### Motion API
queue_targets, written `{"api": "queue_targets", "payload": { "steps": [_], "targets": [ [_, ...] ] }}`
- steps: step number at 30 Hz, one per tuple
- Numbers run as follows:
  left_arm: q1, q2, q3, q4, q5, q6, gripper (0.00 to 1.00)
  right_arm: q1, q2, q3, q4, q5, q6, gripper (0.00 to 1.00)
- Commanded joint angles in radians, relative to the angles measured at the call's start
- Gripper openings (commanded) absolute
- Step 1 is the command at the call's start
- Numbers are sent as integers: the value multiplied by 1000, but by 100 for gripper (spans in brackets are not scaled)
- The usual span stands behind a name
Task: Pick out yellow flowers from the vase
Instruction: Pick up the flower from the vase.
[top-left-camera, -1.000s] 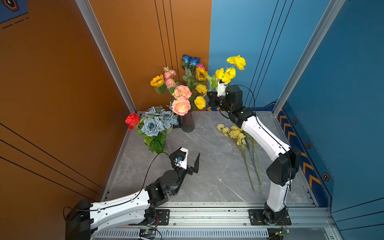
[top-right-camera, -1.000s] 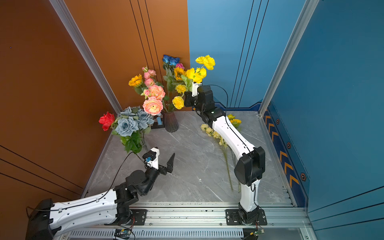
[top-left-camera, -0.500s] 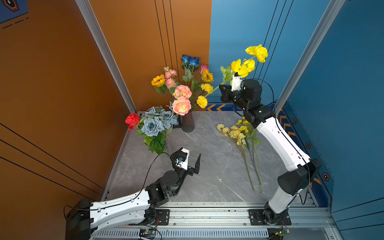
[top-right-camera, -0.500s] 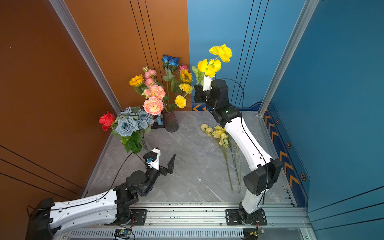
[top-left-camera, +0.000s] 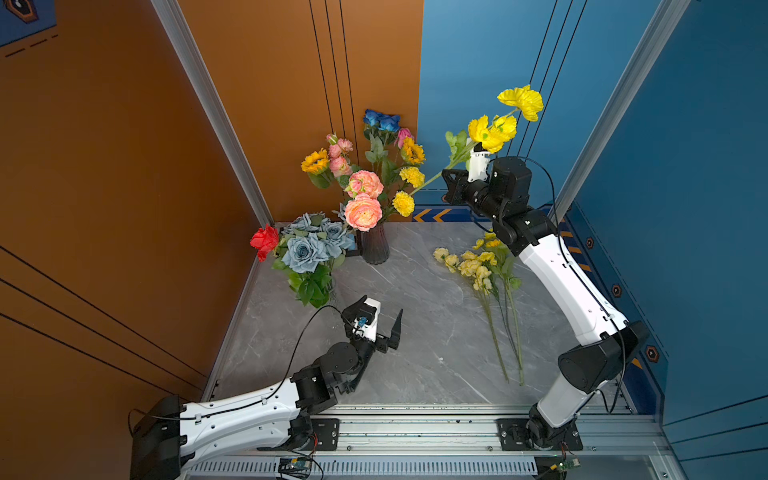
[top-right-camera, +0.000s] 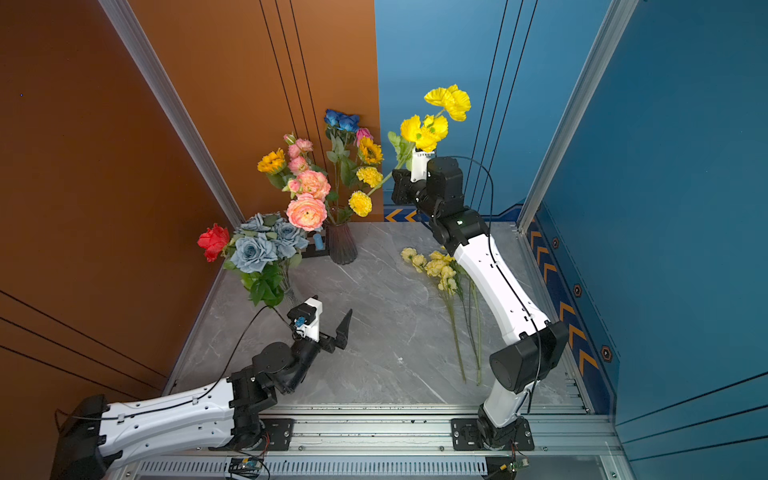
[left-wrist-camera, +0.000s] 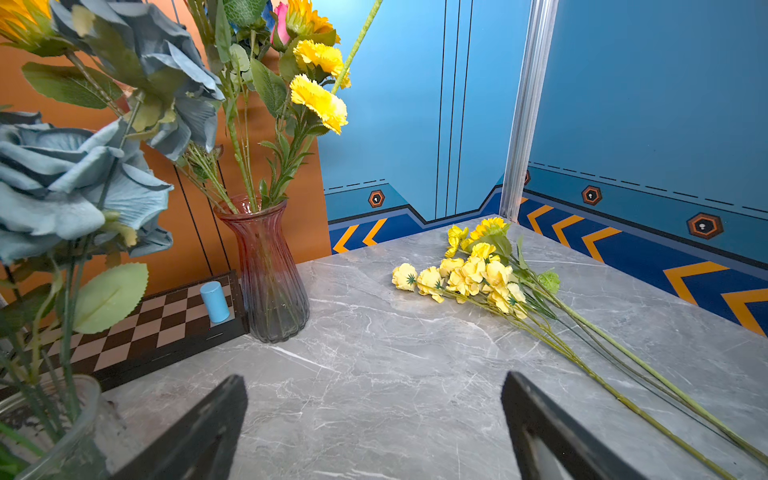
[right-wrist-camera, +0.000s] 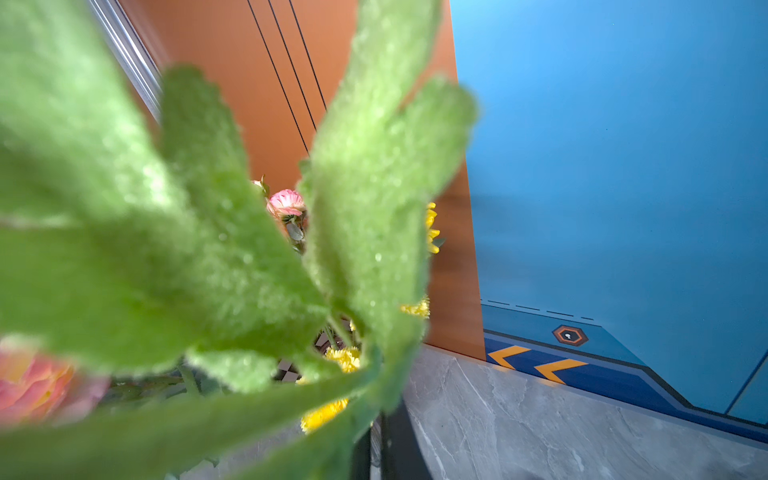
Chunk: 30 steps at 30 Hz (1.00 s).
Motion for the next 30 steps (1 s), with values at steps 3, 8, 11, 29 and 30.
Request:
{"api": "queue_targets", "payload": {
  "steps": [3, 8, 11, 29, 30],
  "targets": [
    [-13, -4, 39, -1, -27, 14, 98, 4, 10, 48, -85, -38, -11, 0],
    [-13, -14, 41, -1, -30, 26, 98, -9, -1, 73, -134, -50, -30, 0],
    [-15, -12, 43, -1, -31, 30, 98, -19, -9, 80, -151, -57, -36, 0],
    [-14, -27, 41, -1, -36, 44, 98, -87, -77, 103, -218, -93, -48, 0],
    [-16, -27, 43, -1, -35, 43, 98, -90, -80, 112, -230, -93, -50, 0]
  ]
}}
